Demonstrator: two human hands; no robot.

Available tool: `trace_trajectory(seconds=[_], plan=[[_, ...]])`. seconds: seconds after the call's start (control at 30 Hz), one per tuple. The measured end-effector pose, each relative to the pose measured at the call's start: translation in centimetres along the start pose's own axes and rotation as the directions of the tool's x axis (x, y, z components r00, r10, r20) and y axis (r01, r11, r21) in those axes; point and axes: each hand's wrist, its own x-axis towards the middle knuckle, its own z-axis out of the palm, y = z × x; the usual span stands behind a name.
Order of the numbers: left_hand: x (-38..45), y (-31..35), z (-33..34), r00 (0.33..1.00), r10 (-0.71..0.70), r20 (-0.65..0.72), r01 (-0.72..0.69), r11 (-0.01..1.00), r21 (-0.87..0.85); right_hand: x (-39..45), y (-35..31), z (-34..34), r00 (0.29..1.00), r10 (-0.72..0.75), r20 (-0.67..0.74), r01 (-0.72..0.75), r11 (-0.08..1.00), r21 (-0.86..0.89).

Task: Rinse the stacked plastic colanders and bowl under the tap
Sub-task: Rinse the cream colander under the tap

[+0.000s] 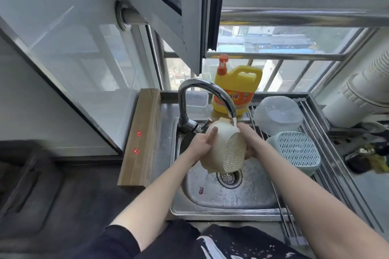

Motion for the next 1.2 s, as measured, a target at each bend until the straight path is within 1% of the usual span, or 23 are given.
trace_trajectory(seconds=[0.03,0.07,0.1,0.17,0.23,0.3,0.37,0.4,0.43,0.5,0.53,0.57,0.63,0.67,0.73,0.77,0.8,0.87,0.9,0.97,1.07,1.17,1.2], plan=[[-0.1,-0.4,-0.3,1.000,0.008,0.022,-0.009,0.999,0.045,0.8,-0.3,0.1,0.999,-0.029,-0.042,0.026,0.998,-0.065],[0.1,-1.0,-0.4,0.998,0.000,0.061,-0.003,0.999,0.048,1.1,-0.7,0.3,0.991,-0.091,-0.100,0.074,0.984,-0.161],[0.2,-1.4,-0.5,0.993,-0.031,0.111,0.031,1.000,-0.003,1.3,-0.9,0.6,0.971,-0.171,-0.166,0.126,0.960,-0.249],[0.4,-1.9,-0.4,0.974,-0.086,0.210,0.134,0.965,-0.226,1.1,-1.2,1.1,0.920,-0.310,-0.240,0.223,0.917,-0.331],[1.0,-2.1,-0.8,0.954,-0.084,0.289,0.207,0.880,-0.428,0.8,-1.1,1.5,0.874,-0.407,-0.265,0.286,0.873,-0.396],[1.4,-2.1,-1.3,0.927,-0.076,0.368,0.265,0.825,-0.499,0.4,-0.7,1.9,0.844,-0.478,-0.243,0.311,0.805,-0.505],[1.3,-2.1,-1.2,0.894,-0.118,0.432,0.347,0.794,-0.499,0.2,-0.4,2.6,0.794,-0.582,-0.178,0.332,0.659,-0.675],[1.3,-2.1,-0.9,0.879,-0.136,0.457,0.382,0.775,-0.504,0.3,-0.5,2.9,0.763,-0.636,-0.121,0.371,0.582,-0.724],[1.3,-2.1,-0.4,0.880,-0.153,0.449,0.390,0.772,-0.501,0.2,-0.7,3.3,0.756,-0.651,-0.065,0.432,0.571,-0.698],[1.5,-2.3,0.7,0.916,-0.195,0.349,0.358,0.789,-0.499,0.1,-0.8,4.1,0.758,-0.648,0.073,0.505,0.513,-0.694],[1.5,-2.5,1.1,0.932,-0.203,0.300,0.340,0.776,-0.531,0.2,-0.7,4.4,0.750,-0.655,0.091,0.533,0.518,-0.669],[1.5,-2.8,1.4,0.940,-0.200,0.275,0.328,0.752,-0.572,0.2,-0.5,4.5,0.737,-0.673,0.067,0.546,0.533,-0.646],[1.2,-2.9,1.5,0.945,-0.168,0.282,0.318,0.684,-0.656,0.0,-0.3,4.2,0.735,-0.677,-0.033,0.503,0.577,-0.643],[1.0,-2.9,1.5,0.941,-0.151,0.303,0.325,0.656,-0.681,0.3,-0.1,3.9,0.762,-0.645,-0.064,0.454,0.602,-0.657],[0.6,-3.2,1.5,0.931,-0.120,0.344,0.338,0.637,-0.693,0.1,-0.1,3.5,0.878,-0.473,-0.073,0.355,0.746,-0.563],[0.4,-3.3,1.4,0.926,-0.111,0.362,0.344,0.649,-0.679,0.3,-0.1,3.3,0.910,-0.410,-0.063,0.335,0.815,-0.473],[0.1,-3.3,1.3,0.916,-0.101,0.387,0.352,0.667,-0.657,0.4,-0.2,3.1,0.924,-0.377,-0.055,0.321,0.847,-0.423],[-0.4,-3.6,0.9,0.889,-0.061,0.454,0.362,0.701,-0.614,0.6,-0.1,2.2,0.928,-0.363,-0.087,0.299,0.863,-0.407],[-0.6,-3.6,0.8,0.873,-0.034,0.487,0.367,0.703,-0.609,0.6,0.1,1.5,0.934,-0.335,-0.120,0.271,0.888,-0.372],[-0.8,-3.6,0.7,0.836,0.007,0.549,0.386,0.705,-0.596,0.5,0.5,0.2,0.945,-0.286,-0.161,0.243,0.939,-0.244],[-0.8,-3.2,0.6,0.795,0.029,0.606,0.389,0.743,-0.544,0.8,1.5,-1.6,0.949,-0.272,-0.160,0.249,0.957,-0.148],[-0.7,-2.8,0.4,0.760,0.022,0.650,0.391,0.783,-0.484,1.1,2.3,-2.5,0.972,-0.216,-0.091,0.218,0.976,0.008],[-0.6,-2.7,0.2,0.748,0.012,0.664,0.387,0.805,-0.451,0.9,2.2,-2.5,0.974,-0.209,-0.091,0.214,0.976,0.045]])
